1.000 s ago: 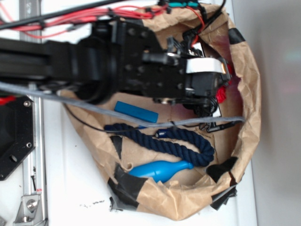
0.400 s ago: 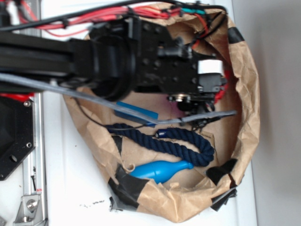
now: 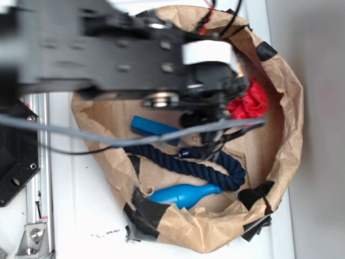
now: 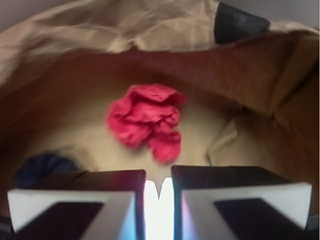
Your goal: Grab the red paper.
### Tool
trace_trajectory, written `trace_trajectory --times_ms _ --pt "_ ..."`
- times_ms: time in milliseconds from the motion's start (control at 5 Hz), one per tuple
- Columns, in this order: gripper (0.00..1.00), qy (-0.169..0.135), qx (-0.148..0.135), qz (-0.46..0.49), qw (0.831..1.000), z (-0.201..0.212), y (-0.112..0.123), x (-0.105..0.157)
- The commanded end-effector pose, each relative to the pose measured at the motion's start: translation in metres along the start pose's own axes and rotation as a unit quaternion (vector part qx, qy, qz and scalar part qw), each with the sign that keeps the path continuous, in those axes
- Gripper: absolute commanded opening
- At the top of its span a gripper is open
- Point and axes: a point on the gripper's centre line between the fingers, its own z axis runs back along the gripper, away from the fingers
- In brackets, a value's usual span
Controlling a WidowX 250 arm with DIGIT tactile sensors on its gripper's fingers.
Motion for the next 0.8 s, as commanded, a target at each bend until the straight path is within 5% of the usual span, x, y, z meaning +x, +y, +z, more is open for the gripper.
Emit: trace_trajectory --times_ms 0,200,600 --pt "1.0 0.0 0.022 0.025 0.999 0.008 0.001 0.01" --pt "1.0 -0.048 0.013 -0.019 0.999 -0.021 0.0 0.025" --pt "1.0 -0.035 0.003 -0.116 0.993 -0.057 -0.002 0.035"
